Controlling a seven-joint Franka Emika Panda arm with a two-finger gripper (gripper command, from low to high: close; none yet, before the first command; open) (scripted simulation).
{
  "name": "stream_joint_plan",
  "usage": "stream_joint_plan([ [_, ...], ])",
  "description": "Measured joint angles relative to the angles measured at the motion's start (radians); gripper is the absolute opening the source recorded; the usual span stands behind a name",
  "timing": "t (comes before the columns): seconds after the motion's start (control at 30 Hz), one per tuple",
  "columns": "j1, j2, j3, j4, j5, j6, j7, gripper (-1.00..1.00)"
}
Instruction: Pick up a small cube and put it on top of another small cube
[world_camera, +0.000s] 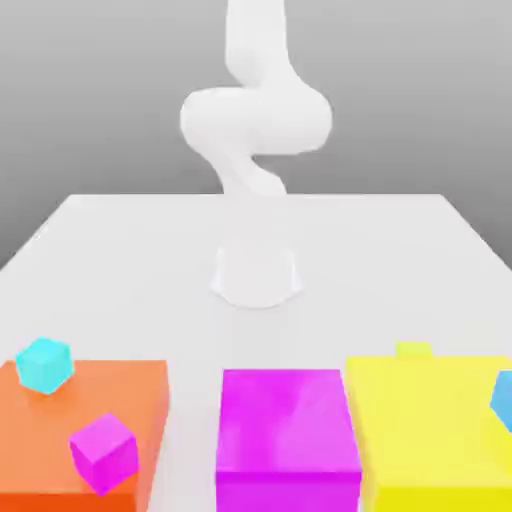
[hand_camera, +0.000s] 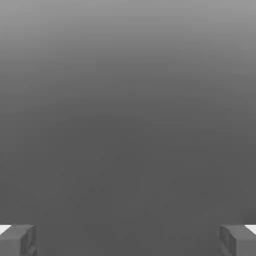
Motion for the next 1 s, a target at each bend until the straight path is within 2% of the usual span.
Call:
stream_joint_plan([
  [1.0, 0.589, 0.454, -0.166, -0.324, -0.053, 0.324, -1.275, 0.00],
])
